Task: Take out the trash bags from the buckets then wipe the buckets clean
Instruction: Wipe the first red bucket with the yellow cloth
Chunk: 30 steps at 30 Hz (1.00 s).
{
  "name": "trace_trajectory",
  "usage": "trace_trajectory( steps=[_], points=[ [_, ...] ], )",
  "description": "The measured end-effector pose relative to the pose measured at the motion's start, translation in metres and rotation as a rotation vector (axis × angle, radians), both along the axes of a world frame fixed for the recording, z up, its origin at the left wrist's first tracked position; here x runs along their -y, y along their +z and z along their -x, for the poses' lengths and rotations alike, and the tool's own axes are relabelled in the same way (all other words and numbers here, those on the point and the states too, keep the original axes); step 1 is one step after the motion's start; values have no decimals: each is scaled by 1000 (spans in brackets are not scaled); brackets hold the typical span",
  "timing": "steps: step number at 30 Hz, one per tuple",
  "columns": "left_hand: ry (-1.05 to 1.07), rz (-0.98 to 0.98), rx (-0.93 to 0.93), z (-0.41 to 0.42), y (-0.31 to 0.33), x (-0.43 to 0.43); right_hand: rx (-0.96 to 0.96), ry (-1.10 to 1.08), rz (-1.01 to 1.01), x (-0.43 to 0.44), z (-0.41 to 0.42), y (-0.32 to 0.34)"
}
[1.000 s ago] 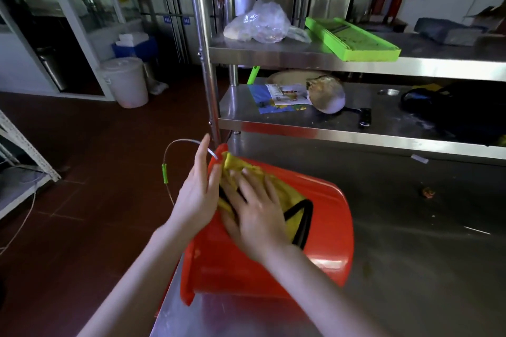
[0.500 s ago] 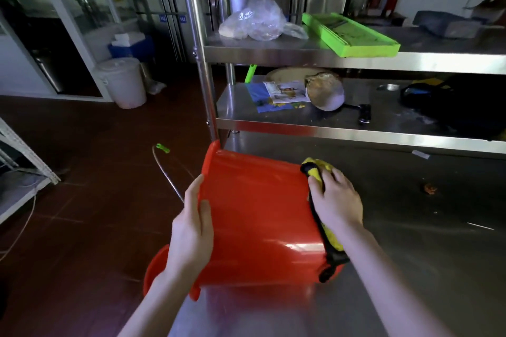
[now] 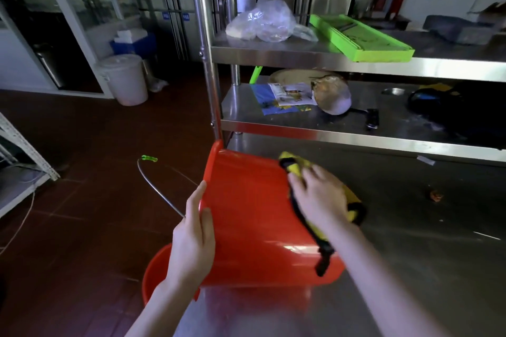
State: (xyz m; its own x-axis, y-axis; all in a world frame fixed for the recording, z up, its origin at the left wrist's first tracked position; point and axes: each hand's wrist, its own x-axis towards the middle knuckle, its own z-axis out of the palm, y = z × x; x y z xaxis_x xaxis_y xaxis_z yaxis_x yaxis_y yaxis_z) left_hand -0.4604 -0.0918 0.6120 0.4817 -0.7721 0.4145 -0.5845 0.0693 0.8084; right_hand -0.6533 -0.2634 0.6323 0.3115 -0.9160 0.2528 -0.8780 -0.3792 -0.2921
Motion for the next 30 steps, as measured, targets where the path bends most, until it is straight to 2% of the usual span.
trace_trajectory(
  steps=[2, 4, 9, 13, 16, 20, 23, 27, 30],
  points=[
    [-7, 17, 24, 4, -5, -9, -8, -127, -269, 33, 19, 5],
    [19, 3, 34, 4, -12, -17, -23, -112, -427, 51, 16, 11],
    [167, -49, 55, -12, -20, -23, -32, 186, -213, 22, -69, 17],
    [193, -55, 83, -27, -11, 0, 16, 496, 158, -38, -113, 6],
    [171, -41, 81, -34, -4, 12, -8, 619, 248, -58, -92, -17],
    [106, -75, -35, -44, 1, 21, -58, 567, 354, -72, -27, -51],
    [35, -141, -103, -47, 9, 27, -25, 459, 339, -73, 24, -71],
    [14, -294, -51, -51, 23, 39, 91, 348, 170, -63, 68, -79],
    [20, -341, -35, -54, 32, 40, -51, 393, -68, -57, 85, -88]
  ],
)
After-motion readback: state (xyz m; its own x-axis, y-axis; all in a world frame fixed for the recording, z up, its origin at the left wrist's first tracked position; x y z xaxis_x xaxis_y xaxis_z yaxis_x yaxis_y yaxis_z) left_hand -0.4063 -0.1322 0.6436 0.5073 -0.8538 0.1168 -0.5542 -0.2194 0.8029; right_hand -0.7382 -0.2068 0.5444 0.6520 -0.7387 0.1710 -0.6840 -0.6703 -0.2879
